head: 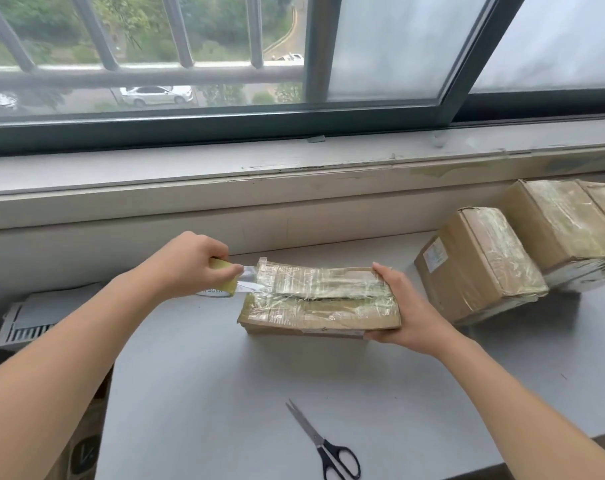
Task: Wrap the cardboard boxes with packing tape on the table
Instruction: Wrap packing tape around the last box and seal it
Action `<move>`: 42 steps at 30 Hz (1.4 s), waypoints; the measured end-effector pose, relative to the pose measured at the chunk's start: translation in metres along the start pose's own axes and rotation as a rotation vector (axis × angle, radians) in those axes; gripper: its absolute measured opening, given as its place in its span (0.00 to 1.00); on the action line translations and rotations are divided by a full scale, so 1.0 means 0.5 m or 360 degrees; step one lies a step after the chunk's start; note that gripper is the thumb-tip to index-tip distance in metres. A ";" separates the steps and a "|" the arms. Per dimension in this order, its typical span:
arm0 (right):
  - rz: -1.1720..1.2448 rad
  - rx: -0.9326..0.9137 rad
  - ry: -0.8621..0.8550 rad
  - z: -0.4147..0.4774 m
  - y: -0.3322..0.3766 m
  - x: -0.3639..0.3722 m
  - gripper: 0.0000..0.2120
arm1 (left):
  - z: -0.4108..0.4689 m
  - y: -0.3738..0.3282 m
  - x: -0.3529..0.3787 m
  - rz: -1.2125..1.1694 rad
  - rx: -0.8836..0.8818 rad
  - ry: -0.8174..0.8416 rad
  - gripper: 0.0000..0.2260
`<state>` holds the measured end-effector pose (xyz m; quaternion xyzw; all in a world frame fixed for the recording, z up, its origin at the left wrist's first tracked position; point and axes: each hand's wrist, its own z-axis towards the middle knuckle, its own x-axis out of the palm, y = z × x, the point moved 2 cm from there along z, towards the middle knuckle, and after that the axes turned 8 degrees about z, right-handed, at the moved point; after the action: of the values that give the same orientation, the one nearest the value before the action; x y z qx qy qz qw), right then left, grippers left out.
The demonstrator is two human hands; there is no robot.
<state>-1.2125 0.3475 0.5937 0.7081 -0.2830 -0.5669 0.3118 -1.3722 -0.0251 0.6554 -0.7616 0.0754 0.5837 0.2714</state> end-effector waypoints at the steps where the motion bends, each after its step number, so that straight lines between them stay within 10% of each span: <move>1: -0.0014 -0.0003 0.0001 0.000 0.000 0.001 0.59 | 0.005 0.001 0.002 0.0035 0.0011 0.0016 0.23; 18: -0.0050 0.0039 -0.0011 -0.001 -0.002 0.006 0.62 | -0.042 -0.088 -0.109 -0.0516 0.0192 -0.0022 0.25; 25: 0.0022 0.0133 -0.0075 -0.007 -0.005 0.014 0.67 | -0.049 -0.113 -0.105 -0.0398 0.0286 0.0283 0.22; 42: 0.0035 0.0144 -0.0064 -0.001 -0.002 0.015 0.64 | 0.044 0.025 -0.015 -0.0164 0.0164 0.0034 0.23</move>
<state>-1.2105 0.3426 0.5886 0.7067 -0.3223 -0.5643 0.2799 -1.3986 -0.0262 0.6546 -0.7557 0.0690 0.5560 0.3391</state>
